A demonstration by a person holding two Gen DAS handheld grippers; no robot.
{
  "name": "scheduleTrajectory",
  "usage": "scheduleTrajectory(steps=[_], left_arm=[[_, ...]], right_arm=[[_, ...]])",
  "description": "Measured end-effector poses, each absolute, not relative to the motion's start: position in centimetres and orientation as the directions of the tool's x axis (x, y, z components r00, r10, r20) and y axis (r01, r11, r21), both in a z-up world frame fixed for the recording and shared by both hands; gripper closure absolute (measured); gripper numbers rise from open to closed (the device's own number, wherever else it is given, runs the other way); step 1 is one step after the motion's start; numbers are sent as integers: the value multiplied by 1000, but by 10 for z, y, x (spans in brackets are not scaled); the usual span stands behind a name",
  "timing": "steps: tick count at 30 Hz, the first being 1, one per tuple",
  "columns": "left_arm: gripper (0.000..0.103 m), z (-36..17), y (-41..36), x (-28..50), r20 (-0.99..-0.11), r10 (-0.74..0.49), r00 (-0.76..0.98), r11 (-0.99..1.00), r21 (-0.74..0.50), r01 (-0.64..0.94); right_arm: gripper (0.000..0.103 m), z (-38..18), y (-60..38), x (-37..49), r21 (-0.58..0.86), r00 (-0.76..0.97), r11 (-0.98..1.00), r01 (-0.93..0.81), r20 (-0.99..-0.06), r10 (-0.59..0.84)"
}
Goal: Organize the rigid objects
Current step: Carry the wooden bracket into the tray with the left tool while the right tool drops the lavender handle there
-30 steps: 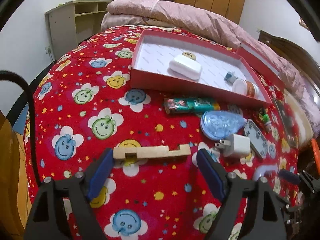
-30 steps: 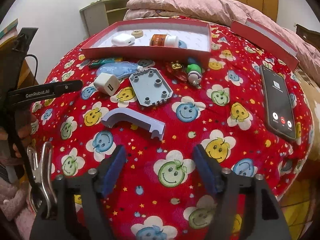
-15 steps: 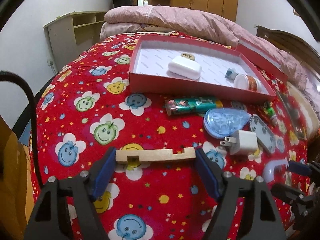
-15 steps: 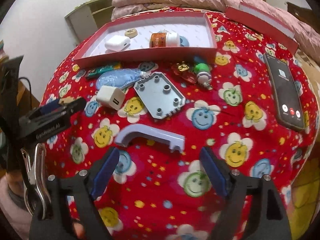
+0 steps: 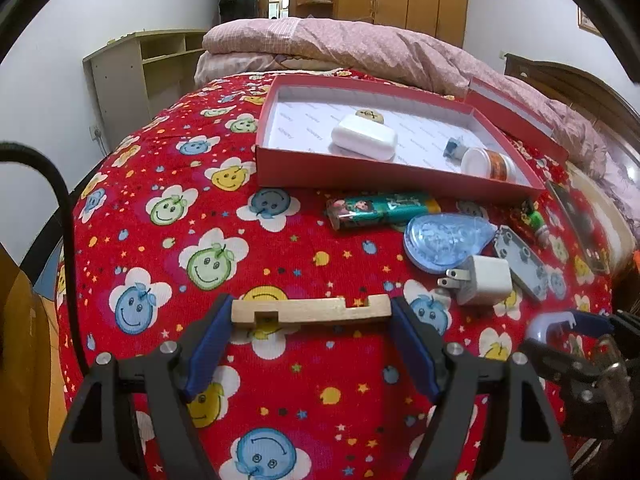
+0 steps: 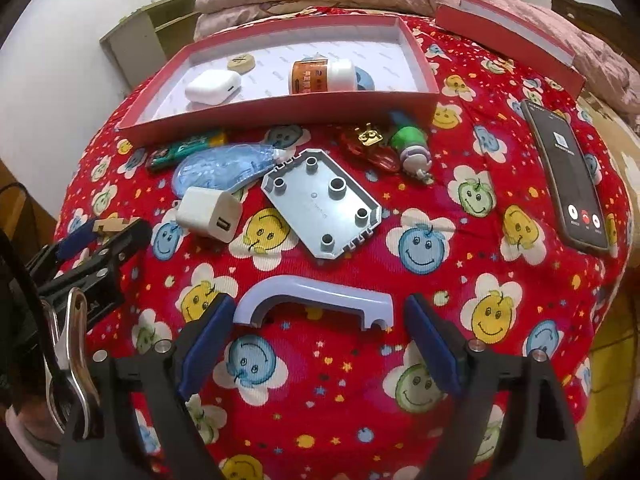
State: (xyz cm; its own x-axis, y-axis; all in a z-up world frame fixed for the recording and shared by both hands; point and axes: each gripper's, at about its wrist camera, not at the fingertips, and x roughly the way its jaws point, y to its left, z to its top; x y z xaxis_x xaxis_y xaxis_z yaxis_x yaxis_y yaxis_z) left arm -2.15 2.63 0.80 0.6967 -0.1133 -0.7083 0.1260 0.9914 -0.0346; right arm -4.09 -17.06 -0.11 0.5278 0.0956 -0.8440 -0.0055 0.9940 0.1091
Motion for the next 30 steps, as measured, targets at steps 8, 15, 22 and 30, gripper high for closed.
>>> scheduleTrajectory(steps=[8,15,22,30], left_arm=[[22,8,26,-23,-712,-112,693,991,-30,130],[22,23,29,-28,-711,-128,691,990,-54,128],[22,46,22,-29,-707,-156,690,986,-75,147],[22,68,13,-9,-704,-177,688,983,-100,151]], right_arm=[[26,0,-172,-45,73,553,997,4,-831,59],[26,5,-179,-49,99,576,995,-14,-813,89],[26,21,-187,-50,119,623,991,-58,-771,129],[26,46,-195,-34,149,661,984,-95,-730,174]])
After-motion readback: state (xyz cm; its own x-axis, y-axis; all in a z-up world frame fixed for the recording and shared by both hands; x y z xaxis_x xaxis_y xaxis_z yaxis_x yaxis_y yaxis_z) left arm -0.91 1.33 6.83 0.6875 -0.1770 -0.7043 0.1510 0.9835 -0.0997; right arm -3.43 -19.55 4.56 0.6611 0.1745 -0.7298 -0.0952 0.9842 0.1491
